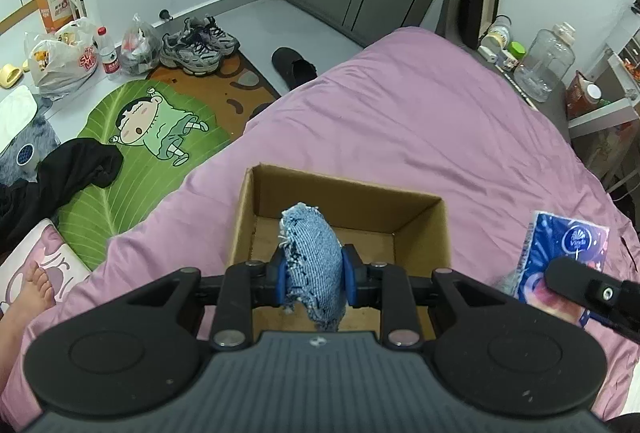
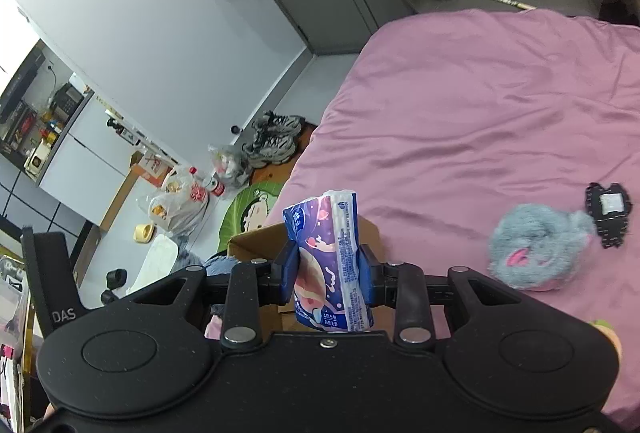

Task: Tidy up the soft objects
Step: 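Carry both items over the box while the left gripper opens to drop the denim plush, then open the right gripper to drop the tissue pack into the box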

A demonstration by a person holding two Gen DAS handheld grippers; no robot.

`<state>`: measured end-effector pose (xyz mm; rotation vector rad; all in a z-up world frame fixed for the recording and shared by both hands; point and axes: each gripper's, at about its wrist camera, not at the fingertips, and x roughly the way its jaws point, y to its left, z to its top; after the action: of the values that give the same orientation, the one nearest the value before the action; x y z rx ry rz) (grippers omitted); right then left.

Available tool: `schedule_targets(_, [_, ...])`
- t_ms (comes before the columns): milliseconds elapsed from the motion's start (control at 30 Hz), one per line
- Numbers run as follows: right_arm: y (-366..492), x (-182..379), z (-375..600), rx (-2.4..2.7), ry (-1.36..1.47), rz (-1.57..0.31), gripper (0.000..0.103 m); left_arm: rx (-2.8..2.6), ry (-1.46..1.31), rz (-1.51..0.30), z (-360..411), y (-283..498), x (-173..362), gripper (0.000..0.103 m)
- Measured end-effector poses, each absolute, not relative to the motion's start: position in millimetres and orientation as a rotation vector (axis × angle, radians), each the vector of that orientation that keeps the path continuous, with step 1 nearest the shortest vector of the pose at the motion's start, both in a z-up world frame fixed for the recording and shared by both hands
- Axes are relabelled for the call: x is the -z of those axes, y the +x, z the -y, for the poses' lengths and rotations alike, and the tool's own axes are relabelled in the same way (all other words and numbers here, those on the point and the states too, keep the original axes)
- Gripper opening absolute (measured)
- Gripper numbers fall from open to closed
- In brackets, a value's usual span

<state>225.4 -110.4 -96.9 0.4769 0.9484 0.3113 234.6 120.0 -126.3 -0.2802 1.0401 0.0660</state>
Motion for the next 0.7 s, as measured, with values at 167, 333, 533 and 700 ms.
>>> schedule_targets(167, [237,104,95,-0.332,0.474,-0.983,0.031,-0.078,-0.288,-1.054,-128,245,131,0.026])
schedule_targets(333, [249,108,77,-0.356,0.467,-1.010,0.031,-0.083,-0.288,-1.066,-134,252,132,0.036])
schedule_targets(533, [259,115,61,-0.368,0.472,-1.038,0.031,-0.110,-0.285,-1.053,-145,249,127,0.055])
schedule_targets(700, [262,126,54,-0.361,0.485,-1.069,0.033,-0.130,-0.282,-1.060,-152,244,126,0.059])
